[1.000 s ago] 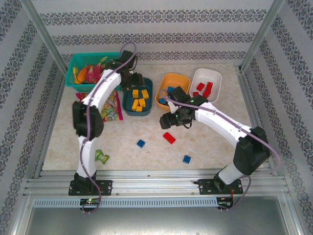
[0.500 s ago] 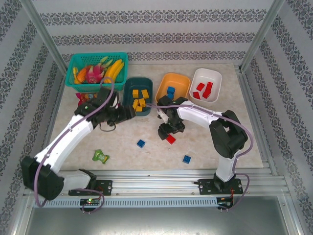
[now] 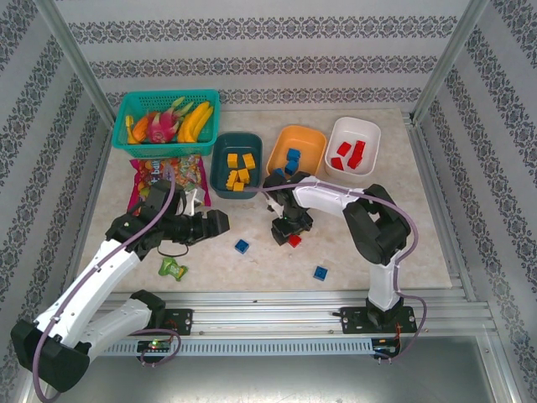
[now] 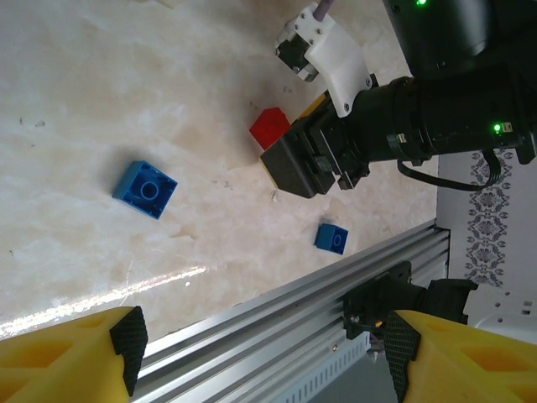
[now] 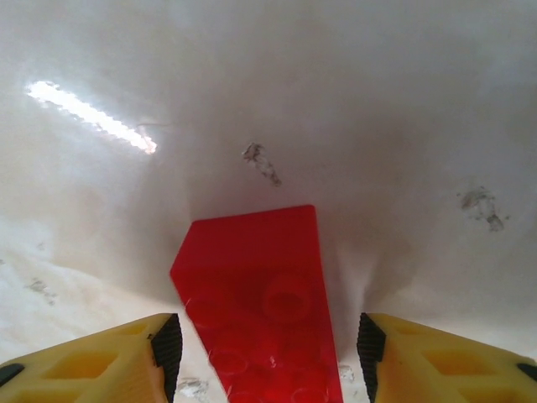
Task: Sort the legos into containers by color
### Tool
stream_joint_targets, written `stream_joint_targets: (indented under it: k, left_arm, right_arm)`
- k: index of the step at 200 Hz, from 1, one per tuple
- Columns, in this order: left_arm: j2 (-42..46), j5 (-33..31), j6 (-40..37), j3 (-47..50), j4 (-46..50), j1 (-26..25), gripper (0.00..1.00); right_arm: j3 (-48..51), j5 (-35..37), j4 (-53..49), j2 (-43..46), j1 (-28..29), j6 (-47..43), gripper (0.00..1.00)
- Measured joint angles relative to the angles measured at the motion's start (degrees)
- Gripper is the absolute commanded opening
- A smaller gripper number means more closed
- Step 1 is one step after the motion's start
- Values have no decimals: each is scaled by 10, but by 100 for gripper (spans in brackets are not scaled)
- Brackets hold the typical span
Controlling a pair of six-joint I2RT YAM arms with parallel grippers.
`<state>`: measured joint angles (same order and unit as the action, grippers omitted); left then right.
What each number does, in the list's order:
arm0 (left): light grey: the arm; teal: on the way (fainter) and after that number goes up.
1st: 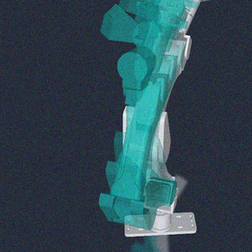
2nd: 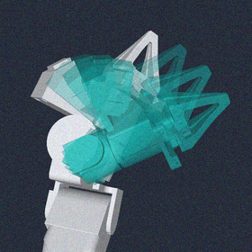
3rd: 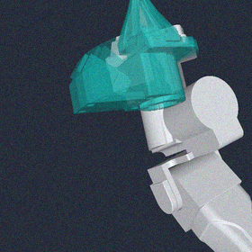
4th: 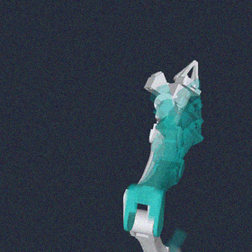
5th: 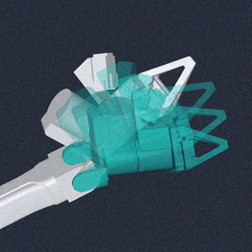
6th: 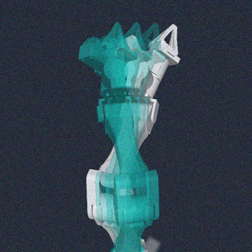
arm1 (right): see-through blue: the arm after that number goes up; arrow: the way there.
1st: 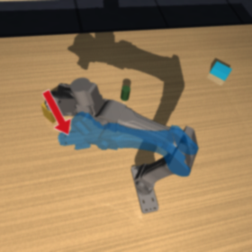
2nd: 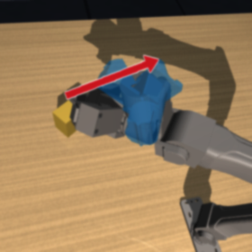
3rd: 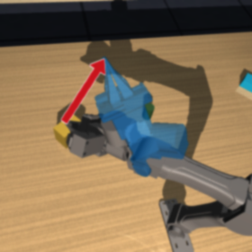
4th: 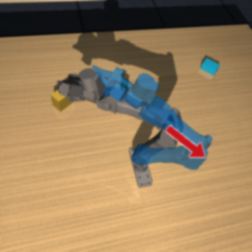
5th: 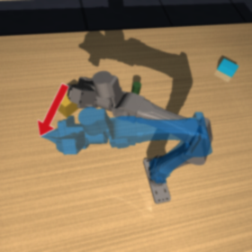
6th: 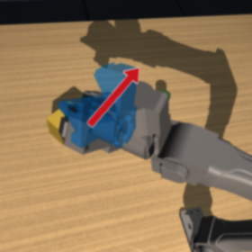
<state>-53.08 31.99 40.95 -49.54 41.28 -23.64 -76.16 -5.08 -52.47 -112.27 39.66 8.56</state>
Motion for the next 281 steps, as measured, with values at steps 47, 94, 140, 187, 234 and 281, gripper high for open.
stream_joint_targets:
  k: [47,94,140,187,234,281]
  left_arm:
    - [-14,-1,0,6,-10,0,77]
    - [-24,-5,5,6,-37,0,77]
    - [-88,-17,27,-42,-66,-2,77]
    - [-228,-26,31,-186,-136,-10,77]
    - [-390,-30,31,-324,-193,-14,76]
    - [-544,-31,28,-469,-217,-25,75]
  right_arm:
    - [-7,26,-3,-13,7,0,38]
    - [-10,35,-4,-9,7,5,27]
    - [-49,37,-14,82,-57,31,23]
    - [-181,15,13,113,-252,87,22]
    - [-315,-30,72,-30,-366,188,22]
    - [-467,-49,108,-206,-409,329,22]
